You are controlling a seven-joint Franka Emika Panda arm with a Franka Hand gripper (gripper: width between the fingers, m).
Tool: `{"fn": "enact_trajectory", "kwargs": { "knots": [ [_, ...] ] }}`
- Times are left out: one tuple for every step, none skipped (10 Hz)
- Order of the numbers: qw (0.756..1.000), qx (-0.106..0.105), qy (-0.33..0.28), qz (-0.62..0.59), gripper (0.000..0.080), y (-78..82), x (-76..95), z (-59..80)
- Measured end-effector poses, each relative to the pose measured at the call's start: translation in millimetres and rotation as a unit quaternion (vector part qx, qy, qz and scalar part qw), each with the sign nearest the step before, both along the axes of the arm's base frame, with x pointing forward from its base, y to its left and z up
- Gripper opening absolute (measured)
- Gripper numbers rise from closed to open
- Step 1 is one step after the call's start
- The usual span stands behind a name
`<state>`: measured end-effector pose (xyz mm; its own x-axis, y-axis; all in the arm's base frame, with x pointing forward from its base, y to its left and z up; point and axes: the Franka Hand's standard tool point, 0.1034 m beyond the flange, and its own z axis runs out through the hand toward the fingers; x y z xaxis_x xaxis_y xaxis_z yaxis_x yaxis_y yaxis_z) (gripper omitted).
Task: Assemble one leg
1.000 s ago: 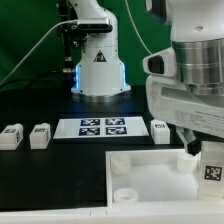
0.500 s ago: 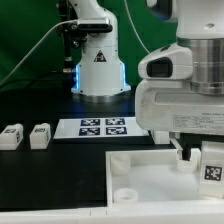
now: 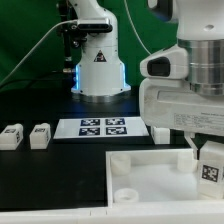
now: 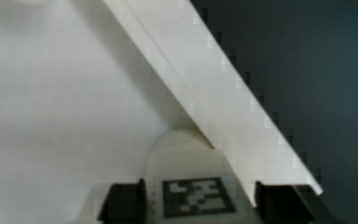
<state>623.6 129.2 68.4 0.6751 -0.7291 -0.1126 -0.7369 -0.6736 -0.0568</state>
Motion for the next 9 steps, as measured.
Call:
{"fn": "enact_trajectory", "kwargs": {
  "knots": [
    [0.999,0.005,0.004,-0.044,0.0293,-0.1,1.0,0.4],
    [0.996,0.014,0.008,-0.091,0.0293,-0.3,2.5,0.9],
    [0.985,0.023,0.012,-0.169,0.0293,-0.6,5.0,1.0],
    [0.974,0.034,0.013,-0.224,0.0293,-1.6,6.0,0.0],
    [0.968,0.042,0.01,-0.246,0.0293,-1.7,5.2,0.1],
    [0.969,0.042,0.01,-0.244,0.0294,-1.3,5.0,0.0],
    [0.97,0.042,0.009,-0.238,0.0294,-1.4,5.0,-0.1],
    [0.974,0.042,0.007,-0.223,0.0294,-1.3,4.5,-0.4],
    [0.975,0.041,0.007,-0.218,0.0382,-1.1,4.3,-0.8]
  ]
}}
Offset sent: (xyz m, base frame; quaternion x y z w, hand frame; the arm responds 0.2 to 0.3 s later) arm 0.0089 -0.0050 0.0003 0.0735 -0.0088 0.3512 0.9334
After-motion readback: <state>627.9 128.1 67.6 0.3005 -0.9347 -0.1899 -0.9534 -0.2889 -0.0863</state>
